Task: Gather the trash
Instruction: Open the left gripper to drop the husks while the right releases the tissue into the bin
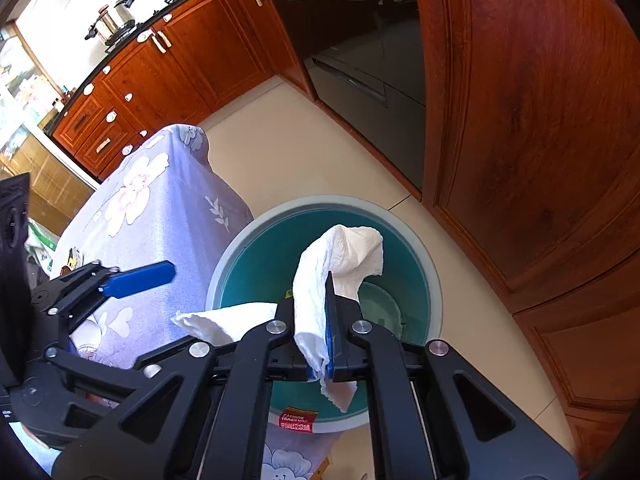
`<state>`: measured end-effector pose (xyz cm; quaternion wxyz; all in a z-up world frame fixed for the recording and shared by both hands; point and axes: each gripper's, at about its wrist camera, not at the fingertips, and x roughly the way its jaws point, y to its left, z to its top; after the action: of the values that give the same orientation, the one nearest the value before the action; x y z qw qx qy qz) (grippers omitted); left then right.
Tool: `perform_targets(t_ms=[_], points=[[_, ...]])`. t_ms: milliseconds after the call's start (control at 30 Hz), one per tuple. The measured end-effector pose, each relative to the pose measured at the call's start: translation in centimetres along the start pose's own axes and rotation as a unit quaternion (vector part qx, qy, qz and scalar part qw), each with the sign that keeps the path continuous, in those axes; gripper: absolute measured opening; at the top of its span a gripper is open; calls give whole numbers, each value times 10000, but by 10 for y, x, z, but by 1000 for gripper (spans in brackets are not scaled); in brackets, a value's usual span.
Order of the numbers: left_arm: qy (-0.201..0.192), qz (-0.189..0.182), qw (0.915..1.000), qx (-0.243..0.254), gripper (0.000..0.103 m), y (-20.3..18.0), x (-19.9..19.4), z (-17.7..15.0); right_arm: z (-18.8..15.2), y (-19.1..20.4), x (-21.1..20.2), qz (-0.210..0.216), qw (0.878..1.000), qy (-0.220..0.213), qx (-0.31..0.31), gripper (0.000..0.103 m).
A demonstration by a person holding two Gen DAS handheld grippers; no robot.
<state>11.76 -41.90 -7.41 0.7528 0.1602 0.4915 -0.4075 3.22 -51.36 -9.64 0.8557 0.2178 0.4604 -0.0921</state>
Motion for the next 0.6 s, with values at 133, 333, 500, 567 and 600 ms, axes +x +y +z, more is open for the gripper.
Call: perform_targets(t_ms=[133, 333, 500, 567, 600], points=[[-100, 76, 9999, -68, 96, -1, -17, -8, 1, 0, -3, 52, 10000, 6, 75, 54], [-158, 91, 9995, -251, 99, 5, -33, -14, 0, -1, -15, 228, 9990, -86, 366, 87], [-291, 159, 9986, -412, 99, 14, -55, -26, -2, 5, -26, 308, 9978, -109, 580, 88], [-384, 210, 9980, -453, 99, 16, -66, -31, -3, 11, -33, 292, 9981, -166, 520, 91], [-432, 240, 9977, -469, 99, 18, -71, -34, -4, 16, -37, 275, 9983, -191, 472, 92]])
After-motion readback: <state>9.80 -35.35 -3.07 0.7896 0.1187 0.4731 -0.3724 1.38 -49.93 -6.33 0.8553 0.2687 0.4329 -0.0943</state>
